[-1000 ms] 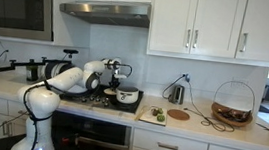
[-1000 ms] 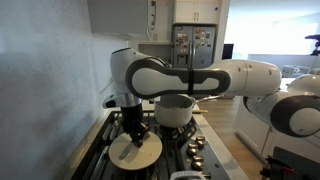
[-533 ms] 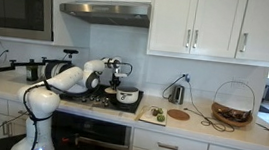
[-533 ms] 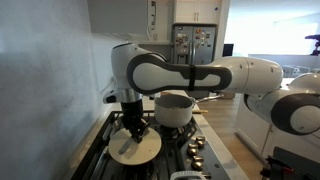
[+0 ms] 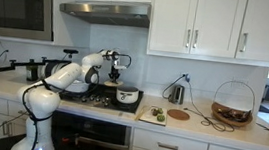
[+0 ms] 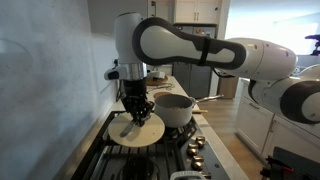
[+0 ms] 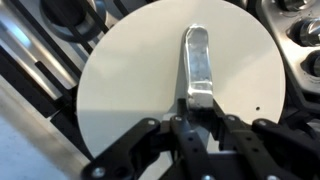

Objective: Pick the lid on the stove and put it on the uncovered pot

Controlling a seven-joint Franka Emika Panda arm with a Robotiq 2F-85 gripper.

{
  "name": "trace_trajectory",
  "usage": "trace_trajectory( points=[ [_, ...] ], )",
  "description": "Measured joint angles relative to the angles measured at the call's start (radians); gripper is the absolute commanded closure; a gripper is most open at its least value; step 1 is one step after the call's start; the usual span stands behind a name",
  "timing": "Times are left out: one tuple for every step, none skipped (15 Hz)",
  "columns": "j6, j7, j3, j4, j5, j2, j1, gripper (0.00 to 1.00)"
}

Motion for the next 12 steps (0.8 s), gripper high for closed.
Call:
trace_trajectory(
  points=[
    [-0.017, -0.007, 0.000, 0.000, 0.000, -0.009, 0.002, 0.94],
    [-0.034, -0.015, 0.000, 0.000, -0.002, -0.018, 0.004, 0.94],
    [-0.050, -0.019, 0.000, 0.000, -0.006, -0.026, 0.007, 0.94],
    [-0.067, -0.024, 0.000, 0.000, -0.014, -0.034, 0.011, 0.94],
    [-0.081, -0.034, 0.000, 0.000, -0.022, -0.043, 0.014, 0.94],
    [-0.094, -0.039, -0.002, 0.000, -0.032, -0.051, 0.017, 0.94],
    [-0.105, -0.044, -0.005, 0.000, -0.042, -0.060, 0.021, 0.94],
    [-0.110, -0.052, -0.011, 0.000, -0.052, -0.067, 0.023, 0.94],
    [-0.115, -0.054, -0.017, 0.000, -0.059, -0.073, 0.024, 0.94],
    [-0.118, -0.054, -0.025, 0.000, -0.064, -0.080, 0.023, 0.94],
    [-0.121, -0.054, -0.031, 0.000, -0.068, -0.085, 0.020, 0.94],
    [-0.126, -0.054, -0.039, 0.000, -0.071, -0.090, 0.015, 0.94]
  ],
)
